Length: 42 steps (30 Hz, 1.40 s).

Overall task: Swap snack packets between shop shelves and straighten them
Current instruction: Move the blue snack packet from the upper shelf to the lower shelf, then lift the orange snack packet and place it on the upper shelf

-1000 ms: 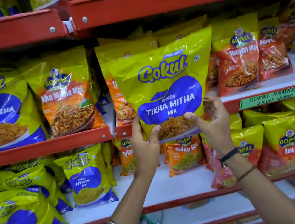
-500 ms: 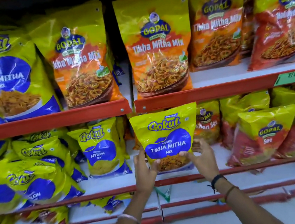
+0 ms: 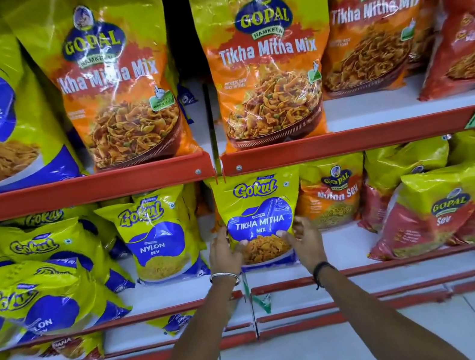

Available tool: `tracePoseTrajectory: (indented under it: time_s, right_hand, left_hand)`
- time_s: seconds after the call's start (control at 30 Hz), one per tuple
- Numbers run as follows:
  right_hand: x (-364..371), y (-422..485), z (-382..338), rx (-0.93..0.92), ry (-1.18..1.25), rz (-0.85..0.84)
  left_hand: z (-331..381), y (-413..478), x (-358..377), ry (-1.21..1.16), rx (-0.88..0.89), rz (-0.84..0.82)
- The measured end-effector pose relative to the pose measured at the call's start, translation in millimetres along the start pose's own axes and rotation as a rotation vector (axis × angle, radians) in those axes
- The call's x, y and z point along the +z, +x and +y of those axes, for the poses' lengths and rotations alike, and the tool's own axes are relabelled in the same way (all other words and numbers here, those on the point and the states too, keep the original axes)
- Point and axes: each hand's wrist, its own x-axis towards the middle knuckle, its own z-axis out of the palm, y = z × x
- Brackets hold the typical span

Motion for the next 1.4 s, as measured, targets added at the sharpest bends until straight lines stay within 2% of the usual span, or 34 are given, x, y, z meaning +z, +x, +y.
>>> tracePoseTrajectory:
  time_s: [0.07, 0.17, 0.3, 0.4, 0.47, 0.53, 0.6, 0.67, 0.77, 0.87, 0.93, 1.1, 1.27, 1.4]
  right_hand:
    - [2.3, -4.1, -1.0, -0.019, -0.044, 0.03]
    - [2.5, -19.0, -12.5, -0.104, -0.066, 0.184]
    - [4.0, -38.5, -58.8, -0.392, 0.037, 0.229]
    - [6.0, -43.8, -122.1, -0.6, 0.122, 0.265]
    - [7.9, -42.5, -169.7, -0.732, 0.177, 0.258]
    - [13.1, -38.7, -212.5, -0.797, 0.213, 0.208]
    - [22.3, -32.7, -248.6, -0.799, 0.223, 0.138]
    - [35.4, -25.0, -277.9, -0.754, 0.186, 0.033]
    - [53.9, -14.1, -307.9, -0.634, -0.023, -0.134]
    - [64.6, -9.3, -320.3, -0.533, -0.156, -0.223]
    - [67.0, -9.0, -316.5, -0.534, -0.171, -0.213]
    - [64.3, -17.1, -289.8, -0.651, 0.042, -0.092]
    - [37.8, -42.7, -282.6, -0.704, 0.2, -0.054]
    - [-2.0, -62.5, -280.1, -0.703, 0.25, -0.039]
  left_hand:
    - [2.9, 1.1, -1.9, -0.022, -0.006, -0.012]
    - [8.6, -11.5, -8.3, -0.076, 0.033, 0.076]
    - [39.1, -34.3, -50.8, -0.161, 0.295, 0.212]
    - [73.7, -24.7, -108.1, -0.182, 0.474, 0.515]
    - [96.4, -4.6, -154.2, -0.215, 0.505, 0.731]
    - [113.9, 23.2, -197.1, -0.23, 0.471, 0.842]
    - [130.2, 46.0, -229.3, -0.226, 0.393, 0.782]
    - [144.1, 59.8, -250.3, -0.253, 0.316, 0.602]
    - [153.0, 73.4, -267.7, -0.258, 0.206, 0.348]
    - [149.4, 79.8, -274.4, -0.283, 0.197, 0.201]
    - [144.7, 78.0, -274.5, -0.298, 0.239, 0.19]
    - [136.5, 59.7, -269.2, -0.419, 0.411, 0.248]
    - [153.8, 24.7, -255.6, -0.543, 0.527, 0.318]
    - [177.4, -6.3, -248.7, -0.484, 0.564, 0.377]
